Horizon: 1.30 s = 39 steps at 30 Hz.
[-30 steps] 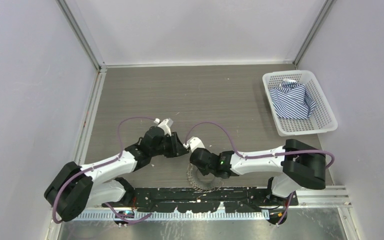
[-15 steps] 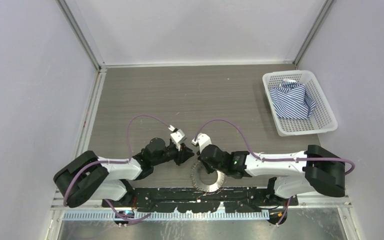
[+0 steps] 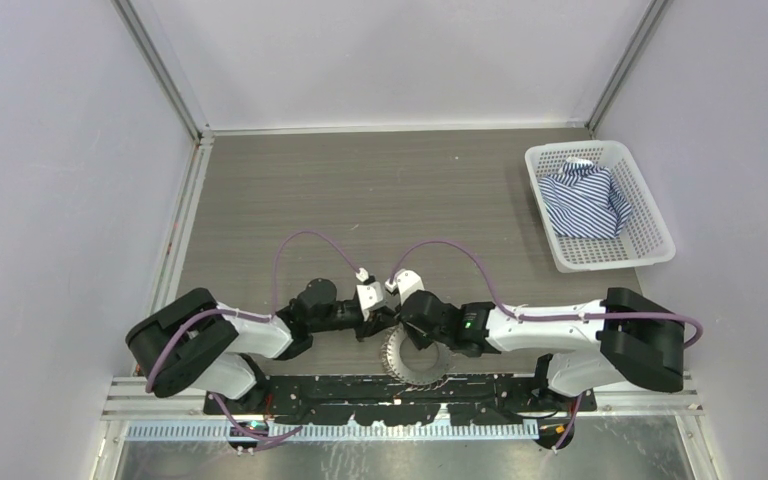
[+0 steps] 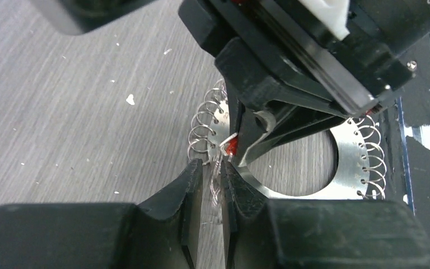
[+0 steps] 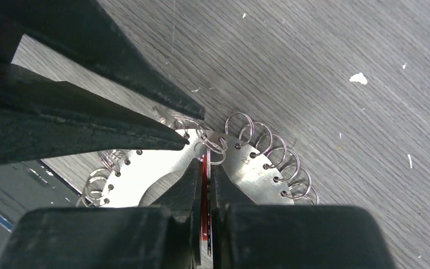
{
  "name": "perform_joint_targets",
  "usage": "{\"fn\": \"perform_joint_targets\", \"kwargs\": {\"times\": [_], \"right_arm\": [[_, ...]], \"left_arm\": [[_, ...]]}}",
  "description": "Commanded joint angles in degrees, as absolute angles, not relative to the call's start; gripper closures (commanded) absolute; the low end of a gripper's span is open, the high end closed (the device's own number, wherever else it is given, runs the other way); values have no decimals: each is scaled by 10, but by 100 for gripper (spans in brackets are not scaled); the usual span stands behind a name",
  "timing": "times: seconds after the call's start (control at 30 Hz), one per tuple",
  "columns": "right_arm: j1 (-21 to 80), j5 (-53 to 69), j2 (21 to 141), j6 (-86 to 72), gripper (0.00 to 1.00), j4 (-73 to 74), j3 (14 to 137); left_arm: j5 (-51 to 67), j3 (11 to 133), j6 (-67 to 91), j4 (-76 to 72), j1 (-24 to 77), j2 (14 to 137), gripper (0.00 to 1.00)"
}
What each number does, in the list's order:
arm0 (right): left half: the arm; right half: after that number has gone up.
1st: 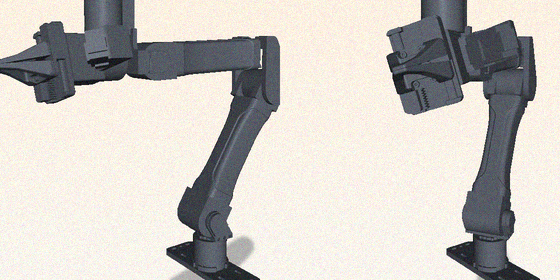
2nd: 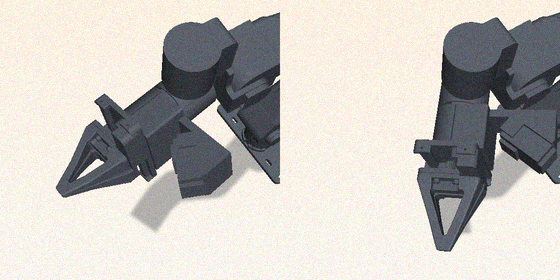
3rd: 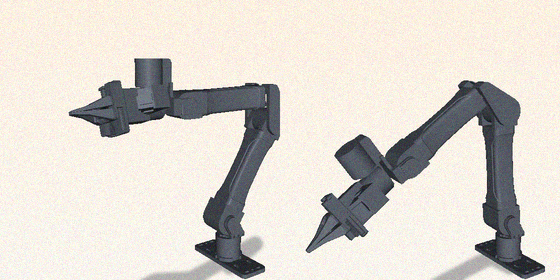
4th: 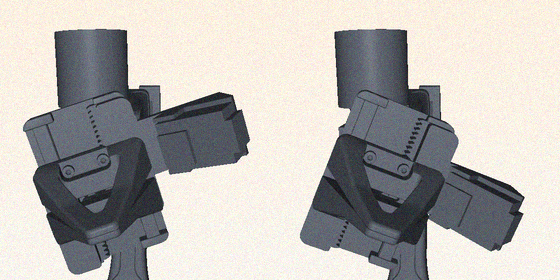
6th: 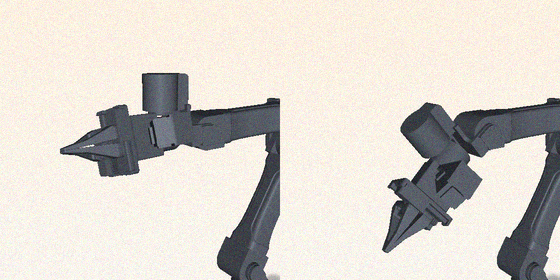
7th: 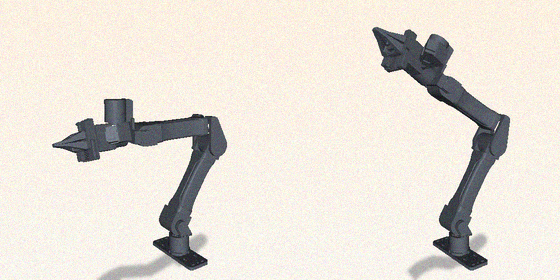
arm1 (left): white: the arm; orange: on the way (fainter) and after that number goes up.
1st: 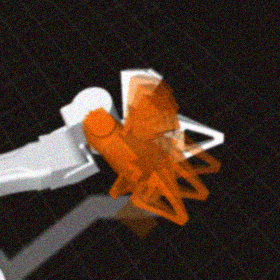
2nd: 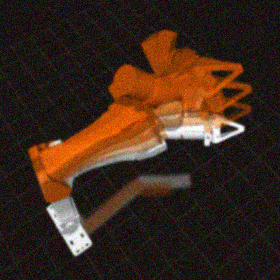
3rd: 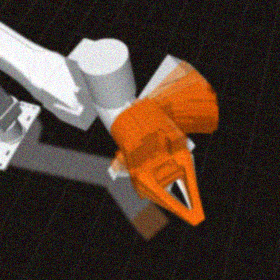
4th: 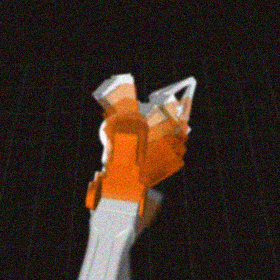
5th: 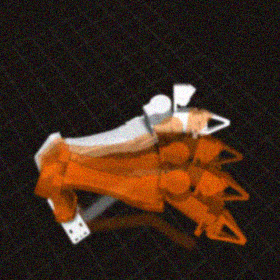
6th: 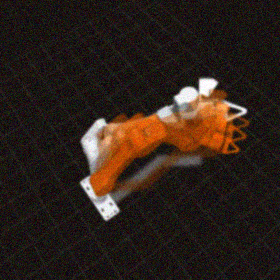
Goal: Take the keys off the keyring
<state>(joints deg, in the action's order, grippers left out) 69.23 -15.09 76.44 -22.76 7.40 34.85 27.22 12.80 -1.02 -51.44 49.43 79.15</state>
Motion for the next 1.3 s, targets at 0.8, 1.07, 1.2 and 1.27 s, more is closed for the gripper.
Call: {"fn": "perform_joint_targets", "kwargs": {"times": [0.8,1.07,1.2,1.27], "right_arm": [[677,-146,774,-256,99,73,354],[673,-144,770,-258,99,72,352],[673,-143,770,-259,99,72,351],[672,-144,768,-260,99,72,349]], "left_arm": [[275,171,-51,-494,517,852,79],[281,188,-51,-502,517,879,79],[286,192,-46,-509,517,886,82],[290,192,-44,-509,517,889,86]]}}
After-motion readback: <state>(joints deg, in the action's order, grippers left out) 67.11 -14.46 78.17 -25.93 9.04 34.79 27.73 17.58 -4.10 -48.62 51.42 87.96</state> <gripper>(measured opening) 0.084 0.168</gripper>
